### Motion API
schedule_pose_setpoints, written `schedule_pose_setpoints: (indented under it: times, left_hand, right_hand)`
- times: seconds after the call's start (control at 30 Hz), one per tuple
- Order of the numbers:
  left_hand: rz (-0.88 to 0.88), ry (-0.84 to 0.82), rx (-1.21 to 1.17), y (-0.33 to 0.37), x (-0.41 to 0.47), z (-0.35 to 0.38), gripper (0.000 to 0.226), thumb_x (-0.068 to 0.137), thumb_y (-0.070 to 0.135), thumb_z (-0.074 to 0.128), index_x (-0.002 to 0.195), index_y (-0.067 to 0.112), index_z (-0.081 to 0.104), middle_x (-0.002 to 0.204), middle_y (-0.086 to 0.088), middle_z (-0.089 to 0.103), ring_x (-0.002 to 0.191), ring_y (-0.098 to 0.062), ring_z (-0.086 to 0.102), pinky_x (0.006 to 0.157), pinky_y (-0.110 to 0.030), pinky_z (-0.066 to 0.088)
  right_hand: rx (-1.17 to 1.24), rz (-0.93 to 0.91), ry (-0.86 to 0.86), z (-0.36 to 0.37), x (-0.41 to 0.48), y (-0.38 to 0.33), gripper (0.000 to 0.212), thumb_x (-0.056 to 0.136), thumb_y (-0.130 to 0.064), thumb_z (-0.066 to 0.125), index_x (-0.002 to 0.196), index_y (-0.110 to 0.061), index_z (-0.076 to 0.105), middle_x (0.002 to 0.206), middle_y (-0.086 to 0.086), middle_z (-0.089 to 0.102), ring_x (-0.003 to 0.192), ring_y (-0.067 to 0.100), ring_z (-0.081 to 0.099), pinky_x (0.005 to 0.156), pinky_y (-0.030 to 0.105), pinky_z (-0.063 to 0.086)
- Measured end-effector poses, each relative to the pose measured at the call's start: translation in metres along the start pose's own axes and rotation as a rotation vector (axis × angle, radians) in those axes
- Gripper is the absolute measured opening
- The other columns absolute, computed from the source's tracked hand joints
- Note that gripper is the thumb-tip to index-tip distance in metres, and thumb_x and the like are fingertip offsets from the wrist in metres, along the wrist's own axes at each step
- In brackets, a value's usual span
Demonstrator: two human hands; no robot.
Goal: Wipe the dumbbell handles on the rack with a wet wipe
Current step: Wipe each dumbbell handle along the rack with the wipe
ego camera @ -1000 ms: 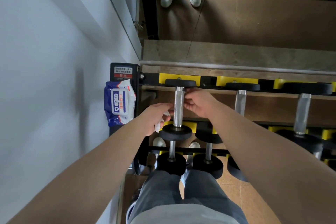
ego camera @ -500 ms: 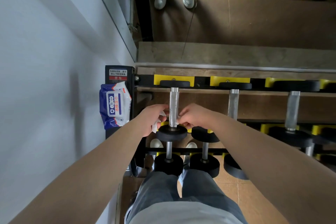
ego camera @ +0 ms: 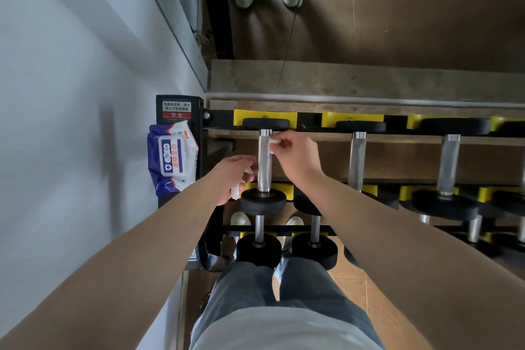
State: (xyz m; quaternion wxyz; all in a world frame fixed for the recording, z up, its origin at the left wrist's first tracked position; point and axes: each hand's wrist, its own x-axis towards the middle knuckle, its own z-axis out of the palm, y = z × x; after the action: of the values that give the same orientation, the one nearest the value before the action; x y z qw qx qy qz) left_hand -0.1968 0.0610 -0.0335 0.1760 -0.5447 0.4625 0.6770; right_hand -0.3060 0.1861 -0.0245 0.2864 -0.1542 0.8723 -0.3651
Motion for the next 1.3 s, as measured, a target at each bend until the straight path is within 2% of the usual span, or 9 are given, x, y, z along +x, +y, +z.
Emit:
schedule_pose_setpoints:
  times: [0.2, 0.27, 0.43, 0.53, 0.73, 0.83, 1.03, 1.17, 1.3]
  left_hand:
    - [0.013, -0.007, -0.020, -0.001, -0.003, 0.001, 0.021, 0.103, 0.018, 0.054, 0.115, 0.017, 0.072, 0.081, -0.003, 0.062, 0.057, -0.011, 0.051, 0.040, -0.018, 0.032]
    - [0.014, -0.002, -0.008, -0.002, -0.002, 0.002, 0.023, 0.103, 0.017, 0.054, 0.118, 0.018, 0.072, 0.082, -0.004, 0.062, 0.057, -0.012, 0.051, 0.040, -0.018, 0.033]
    - [0.023, -0.036, 0.001, -0.003, -0.004, -0.003, 0.022, 0.102, 0.016, 0.054, 0.112, 0.017, 0.073, 0.093, -0.005, 0.067, 0.060, -0.012, 0.048, 0.044, -0.020, 0.032]
    - [0.007, -0.015, -0.005, -0.003, -0.004, -0.006, 0.020, 0.103, 0.018, 0.054, 0.105, 0.022, 0.074, 0.095, -0.004, 0.072, 0.061, -0.011, 0.050, 0.047, -0.020, 0.034]
    - [-0.023, -0.007, -0.059, -0.008, -0.003, -0.013, 0.017, 0.100, 0.024, 0.064, 0.114, 0.019, 0.072, 0.091, -0.005, 0.072, 0.059, -0.012, 0.053, 0.042, -0.020, 0.037]
    - [-0.035, -0.008, -0.048, -0.007, -0.005, -0.014, 0.015, 0.100, 0.024, 0.064, 0.113, 0.019, 0.072, 0.087, -0.003, 0.072, 0.059, -0.011, 0.052, 0.043, -0.019, 0.037]
    - [-0.008, -0.045, -0.031, -0.012, -0.005, -0.020, 0.018, 0.102, 0.022, 0.058, 0.114, 0.019, 0.070, 0.098, -0.004, 0.070, 0.066, -0.013, 0.053, 0.045, -0.019, 0.037]
    - [-0.025, -0.021, -0.017, -0.011, -0.005, -0.018, 0.017, 0.102, 0.023, 0.059, 0.113, 0.021, 0.071, 0.099, -0.005, 0.072, 0.065, -0.013, 0.054, 0.046, -0.019, 0.038]
    - [-0.056, -0.006, -0.015, -0.009, -0.005, -0.016, 0.015, 0.101, 0.022, 0.062, 0.112, 0.022, 0.072, 0.097, -0.005, 0.073, 0.063, -0.012, 0.054, 0.044, -0.019, 0.037]
  right_hand:
    - [-0.446, -0.398, -0.573, -0.002, -0.023, 0.023, 0.018, 0.097, -0.017, 0.069, 0.112, -0.016, 0.079, 0.109, 0.001, 0.077, 0.091, 0.008, 0.068, 0.093, 0.035, 0.057]
    - [-0.421, -0.384, -0.550, -0.001, -0.021, 0.021, 0.018, 0.097, -0.019, 0.069, 0.111, -0.017, 0.079, 0.107, 0.000, 0.077, 0.090, 0.009, 0.068, 0.091, 0.036, 0.057]
    - [-0.320, -0.293, -0.076, 0.006, 0.005, -0.010, 0.019, 0.101, -0.022, 0.061, 0.112, -0.017, 0.075, 0.104, 0.002, 0.075, 0.092, 0.018, 0.069, 0.086, 0.040, 0.058]
    - [-0.342, -0.363, 0.035, 0.014, 0.000, -0.009, 0.020, 0.101, -0.017, 0.061, 0.114, -0.013, 0.077, 0.103, 0.008, 0.074, 0.092, 0.025, 0.069, 0.084, 0.039, 0.058]
    - [-0.772, -0.500, -0.570, 0.017, -0.031, 0.005, 0.022, 0.100, -0.017, 0.056, 0.106, -0.015, 0.077, 0.100, 0.002, 0.065, 0.095, 0.022, 0.062, 0.088, 0.035, 0.054]
    - [-0.855, -0.537, -0.575, 0.018, -0.032, -0.002, 0.019, 0.100, -0.017, 0.057, 0.110, -0.013, 0.073, 0.097, 0.001, 0.060, 0.094, 0.021, 0.061, 0.083, 0.034, 0.054]
    - [-0.549, -0.349, 0.036, -0.003, -0.002, -0.022, 0.022, 0.101, -0.013, 0.057, 0.116, -0.015, 0.073, 0.102, 0.004, 0.069, 0.093, 0.022, 0.064, 0.077, 0.033, 0.055]
    - [-0.301, -0.106, -0.018, 0.002, -0.015, -0.017, 0.024, 0.104, -0.017, 0.057, 0.124, -0.016, 0.070, 0.104, 0.000, 0.071, 0.080, 0.009, 0.060, 0.069, 0.020, 0.045]
    - [-0.267, 0.159, -0.239, 0.005, -0.032, 0.003, 0.027, 0.102, -0.019, 0.059, 0.126, -0.014, 0.070, 0.105, 0.001, 0.072, 0.080, 0.012, 0.069, 0.074, 0.028, 0.060]
